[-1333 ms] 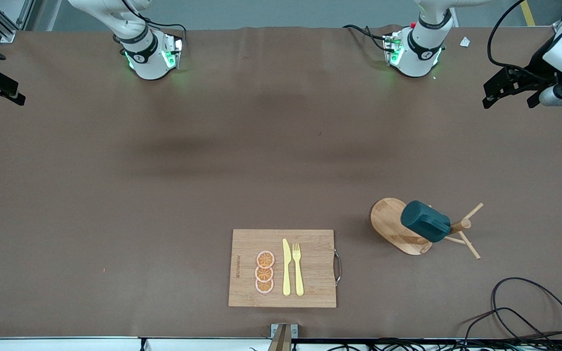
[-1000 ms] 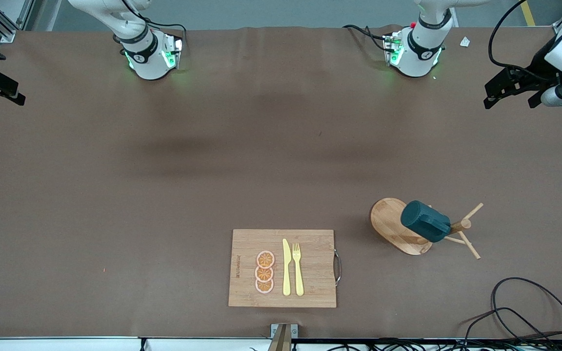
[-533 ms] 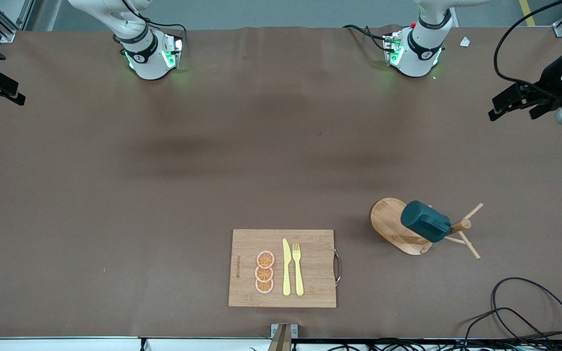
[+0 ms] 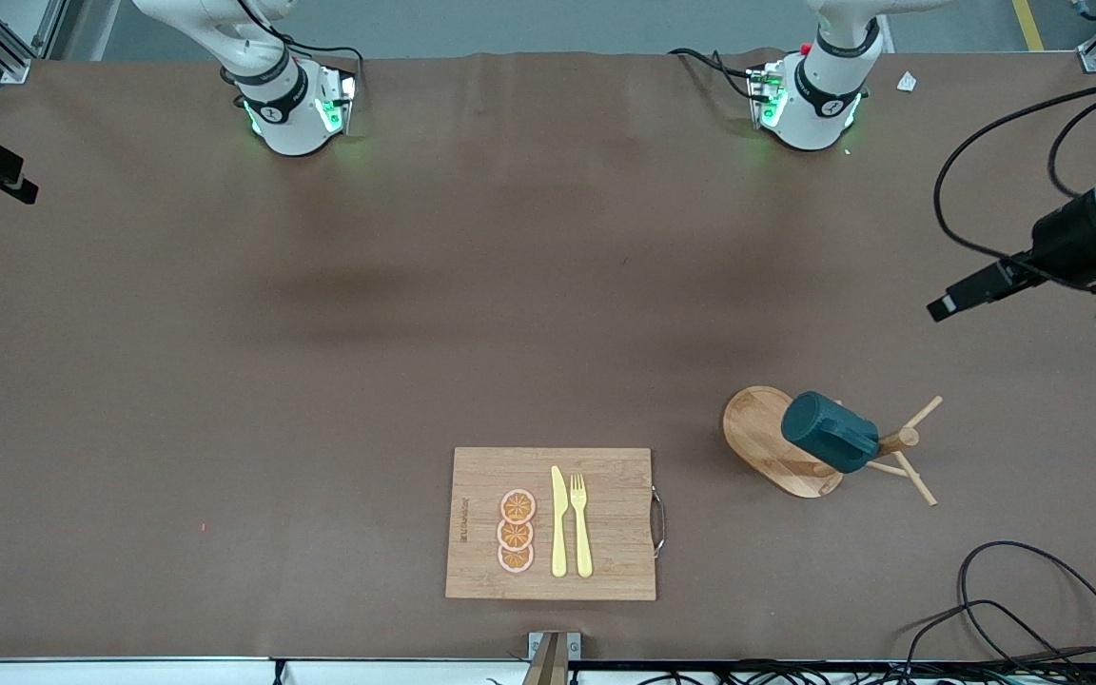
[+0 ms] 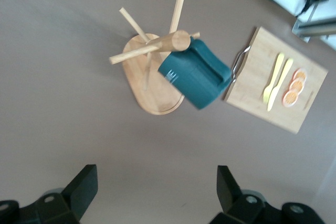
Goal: Transfer cup from left to right arm and place
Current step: 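Reach the left gripper toward the teal mug on the wooden stand, then close the left gripper on the teal mug body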
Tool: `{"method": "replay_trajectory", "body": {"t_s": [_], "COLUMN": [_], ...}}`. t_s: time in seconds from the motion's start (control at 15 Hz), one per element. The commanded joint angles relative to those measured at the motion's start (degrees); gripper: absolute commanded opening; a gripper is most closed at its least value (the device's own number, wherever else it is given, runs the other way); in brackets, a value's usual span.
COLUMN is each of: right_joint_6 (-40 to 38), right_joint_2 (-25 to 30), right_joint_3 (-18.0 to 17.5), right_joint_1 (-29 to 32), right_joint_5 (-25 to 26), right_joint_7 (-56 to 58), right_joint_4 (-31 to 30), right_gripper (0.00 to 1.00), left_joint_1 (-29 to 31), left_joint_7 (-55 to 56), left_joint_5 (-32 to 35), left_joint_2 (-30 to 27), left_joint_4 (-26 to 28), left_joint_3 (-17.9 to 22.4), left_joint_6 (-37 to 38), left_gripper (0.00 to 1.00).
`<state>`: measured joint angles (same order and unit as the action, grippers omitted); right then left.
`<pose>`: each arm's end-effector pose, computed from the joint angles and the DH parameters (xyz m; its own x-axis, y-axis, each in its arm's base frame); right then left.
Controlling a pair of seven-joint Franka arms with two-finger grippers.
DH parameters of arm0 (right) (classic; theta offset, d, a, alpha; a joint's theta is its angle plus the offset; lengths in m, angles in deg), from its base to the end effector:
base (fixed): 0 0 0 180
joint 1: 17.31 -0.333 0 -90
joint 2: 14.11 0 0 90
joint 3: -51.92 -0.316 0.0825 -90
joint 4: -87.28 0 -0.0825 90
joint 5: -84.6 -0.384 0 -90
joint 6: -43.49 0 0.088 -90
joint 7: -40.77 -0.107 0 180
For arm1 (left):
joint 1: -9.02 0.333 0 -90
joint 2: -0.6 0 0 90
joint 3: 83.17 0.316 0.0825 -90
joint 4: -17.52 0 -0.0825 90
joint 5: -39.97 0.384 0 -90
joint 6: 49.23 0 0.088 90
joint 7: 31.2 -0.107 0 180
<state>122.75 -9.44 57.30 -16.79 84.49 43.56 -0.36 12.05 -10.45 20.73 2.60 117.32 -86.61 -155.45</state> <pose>0.5056 -0.0544 0.6709 0.9965 -0.0529 -0.0645 -0.0538 -0.9985 -0.0127 0.5829 -0.0294 0.5526 0.9085 0.4140 -0.0573 0.4090 -0.8525 0.3253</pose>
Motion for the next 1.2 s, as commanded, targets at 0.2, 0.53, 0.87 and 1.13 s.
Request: {"method": "replay_trajectory", "body": {"t_s": [0.2, 0.53, 0.87, 1.13], "right_joint_6": [-1.7, -1.6, -1.6, -1.6], "right_joint_2": [0.3, 0.3, 0.3, 0.3], "right_joint_3": [-0.6, -0.7, -0.8, -0.8], "right_joint_1": [0.9, 0.5, 0.5, 0.5], "right_joint_5": [-0.6, -0.6, -0.6, -0.5], "right_joint_7": [-0.2, 0.0, 0.0, 0.0], "right_joint_4": [0.0, 0.0, 0.0, 0.0], "right_gripper": [1.0, 1.0, 1.0, 1.0], "left_joint_1": [-1.2, -4.1, -4.9, -6.1], "left_joint_7": [14.0, 27.6, 32.2, 34.6], "left_joint_5": [-7.2, -6.5, -5.9, -4.0], "left_joint_2": [6.4, 14.9, 20.0, 22.7], "left_joint_4": [-0.2, -8.6, -11.5, -13.4], "left_joint_3": [-0.8, -0.7, -0.6, -0.6], "left_joint_6": [-8.7, -9.1, -9.1, -9.0], "left_gripper": [1.0, 1.0, 1.0, 1.0]}}
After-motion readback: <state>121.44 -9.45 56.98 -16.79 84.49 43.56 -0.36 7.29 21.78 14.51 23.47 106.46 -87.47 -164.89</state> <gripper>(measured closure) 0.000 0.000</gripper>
